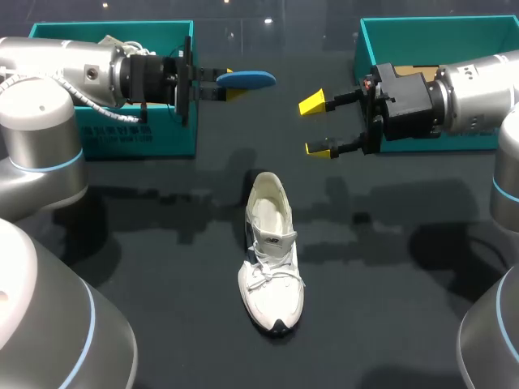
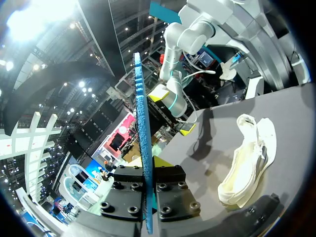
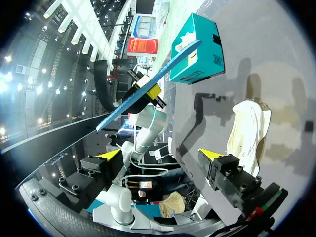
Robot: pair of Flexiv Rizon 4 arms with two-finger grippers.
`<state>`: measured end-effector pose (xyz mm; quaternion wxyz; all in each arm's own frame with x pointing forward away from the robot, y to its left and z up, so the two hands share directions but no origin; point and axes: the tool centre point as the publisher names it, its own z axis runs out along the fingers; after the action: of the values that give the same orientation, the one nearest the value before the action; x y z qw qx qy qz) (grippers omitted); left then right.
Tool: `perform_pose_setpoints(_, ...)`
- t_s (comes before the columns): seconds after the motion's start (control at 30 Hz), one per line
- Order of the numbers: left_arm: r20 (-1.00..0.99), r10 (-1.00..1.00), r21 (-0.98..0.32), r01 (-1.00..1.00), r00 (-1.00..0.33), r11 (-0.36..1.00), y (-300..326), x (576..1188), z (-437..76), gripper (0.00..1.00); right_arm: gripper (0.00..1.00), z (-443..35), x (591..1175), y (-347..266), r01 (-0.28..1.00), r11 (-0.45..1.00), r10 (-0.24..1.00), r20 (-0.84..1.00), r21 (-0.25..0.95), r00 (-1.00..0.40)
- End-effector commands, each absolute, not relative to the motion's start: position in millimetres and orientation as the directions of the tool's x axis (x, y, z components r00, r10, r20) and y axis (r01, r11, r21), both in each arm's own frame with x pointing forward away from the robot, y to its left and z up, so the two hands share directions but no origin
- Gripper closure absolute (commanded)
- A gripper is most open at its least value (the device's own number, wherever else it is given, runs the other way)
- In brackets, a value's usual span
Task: Take the shoe out of the shoebox, open the shoe tongue, remove and reinsert the insole, then place the shoe into the shoebox
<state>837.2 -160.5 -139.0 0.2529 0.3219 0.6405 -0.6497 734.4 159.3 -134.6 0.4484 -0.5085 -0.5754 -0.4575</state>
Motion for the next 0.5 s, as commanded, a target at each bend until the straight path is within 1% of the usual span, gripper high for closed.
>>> perform_pose_setpoints(0.03,-0.789,0.095,-0.611,0.791,-0.607,-0.021,-161.9,834.8,-140.5,1.00,0.00,-135.6,734.1,160.5,0.996,0.063,0.176,0.981,0.070,-0.080)
perform_pose_setpoints(0.07,-0.833,0.099,-0.550,0.834,-0.545,-0.037,-163.2,833.3,-140.6,1.00,0.00,-135.6,734.1,160.5,0.996,0.063,0.176,0.981,0.070,-0.080)
perform_pose_setpoints(0.13,-0.877,0.128,-0.467,0.884,-0.463,-0.008,-164.7,830.9,-145.5,1.00,0.00,-135.6,734.1,160.5,0.996,0.063,0.176,0.981,0.070,-0.080)
perform_pose_setpoints(0.23,-0.906,0.141,-0.405,0.914,-0.399,-0.014,-163.6,833.3,-150.1,1.00,0.00,-135.6,734.1,160.5,0.996,0.063,0.176,0.981,0.070,-0.080)
perform_pose_setpoints(0.33,-0.942,0.115,-0.321,0.947,-0.315,-0.030,-159.8,832.0,-151.4,1.00,0.00,-135.6,734.1,160.5,0.996,0.063,0.176,0.981,0.070,-0.080)
perform_pose_setpoints(0.37,-0.959,0.109,-0.265,0.964,-0.262,-0.009,-158.2,830.6,-151.7,1.00,0.00,-135.6,734.1,160.5,0.996,0.063,0.176,0.981,0.070,-0.080)
perform_pose_setpoints(0.4,-0.968,0.101,-0.231,0.973,-0.228,-0.015,-156.3,829.2,-151.7,1.00,0.00,-135.6,734.1,160.5,0.996,0.063,0.176,0.981,0.070,-0.080)
perform_pose_setpoints(0.43,-0.974,0.111,-0.199,0.980,-0.200,0.023,-154.9,830.0,-152.2,1.00,0.00,-135.6,734.1,160.5,0.996,0.063,0.176,0.981,0.070,-0.080)
perform_pose_setpoints(0.47,-0.981,0.133,-0.138,0.990,-0.142,0.040,-154.2,830.4,-154.6,1.00,0.00,-135.6,734.1,160.5,0.996,0.063,0.176,0.981,0.070,-0.080)
perform_pose_setpoints(0.5,-0.981,0.133,-0.138,0.990,-0.142,0.040,-154.2,830.4,-154.6,1.00,0.00,-135.6,734.1,160.5,0.996,0.063,0.176,0.981,0.070,-0.080)
